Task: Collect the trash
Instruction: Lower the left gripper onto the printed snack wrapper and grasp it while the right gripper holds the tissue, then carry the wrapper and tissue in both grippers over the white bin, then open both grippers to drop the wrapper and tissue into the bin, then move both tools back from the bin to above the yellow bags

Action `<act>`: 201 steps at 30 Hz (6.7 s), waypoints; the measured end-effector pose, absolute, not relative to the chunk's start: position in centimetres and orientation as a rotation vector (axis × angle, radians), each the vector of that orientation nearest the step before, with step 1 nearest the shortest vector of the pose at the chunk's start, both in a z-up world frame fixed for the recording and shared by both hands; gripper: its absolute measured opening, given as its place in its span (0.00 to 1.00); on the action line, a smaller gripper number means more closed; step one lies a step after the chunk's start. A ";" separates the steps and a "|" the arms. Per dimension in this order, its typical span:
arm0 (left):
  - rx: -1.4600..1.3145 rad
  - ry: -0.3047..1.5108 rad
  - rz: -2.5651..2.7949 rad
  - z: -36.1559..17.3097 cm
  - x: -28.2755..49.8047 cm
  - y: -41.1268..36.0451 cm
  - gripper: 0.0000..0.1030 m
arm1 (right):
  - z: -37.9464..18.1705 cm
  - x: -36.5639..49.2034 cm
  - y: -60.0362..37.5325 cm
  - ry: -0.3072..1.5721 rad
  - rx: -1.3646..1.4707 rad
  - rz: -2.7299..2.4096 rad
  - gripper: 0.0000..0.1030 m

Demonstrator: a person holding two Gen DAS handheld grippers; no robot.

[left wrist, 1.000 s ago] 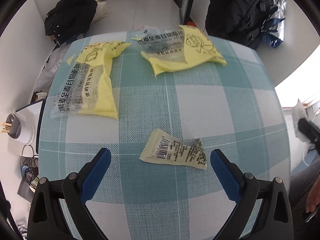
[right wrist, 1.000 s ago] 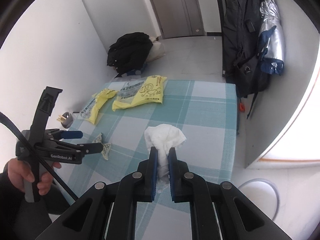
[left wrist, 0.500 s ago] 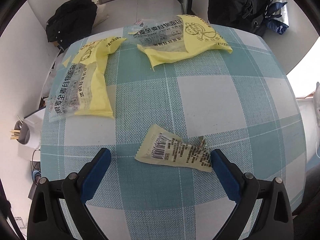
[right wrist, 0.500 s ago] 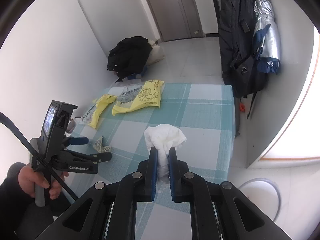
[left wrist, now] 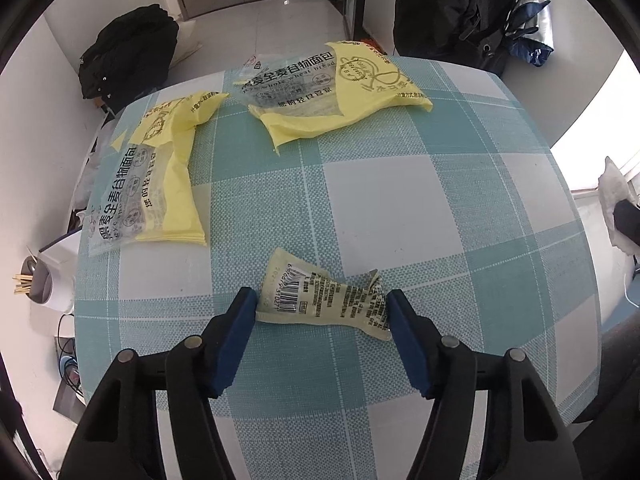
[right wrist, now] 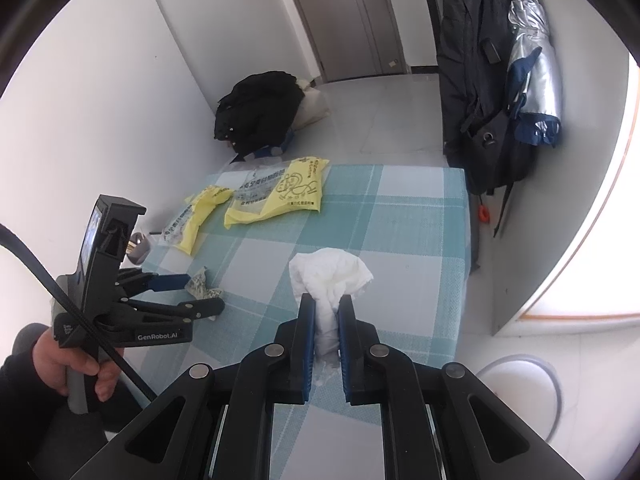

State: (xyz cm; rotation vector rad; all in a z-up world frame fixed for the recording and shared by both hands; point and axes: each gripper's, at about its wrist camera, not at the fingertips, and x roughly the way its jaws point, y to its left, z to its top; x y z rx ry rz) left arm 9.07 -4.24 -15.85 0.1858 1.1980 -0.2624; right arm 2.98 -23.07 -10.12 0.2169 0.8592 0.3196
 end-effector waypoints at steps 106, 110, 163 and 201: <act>0.144 0.962 -0.767 -4.0 5.7 -26.1 0.08 | 4.1 -7.0 -44.3 0.488 0.370 0.034 0.11; 0.164 1.016 -0.818 -6.3 5.9 -29.4 0.08 | 0.9 -7.9 -47.9 0.539 0.431 -0.044 0.11; 0.446 1.673 -0.796 -24.8 8.0 -40.0 0.49 | -32.6 -5.9 -49.7 1.205 0.921 -0.086 0.53; -0.049 0.778 -0.179 -0.2 14.3 -7.1 0.89 | 3.7 1.3 -33.9 0.462 0.283 0.129 0.88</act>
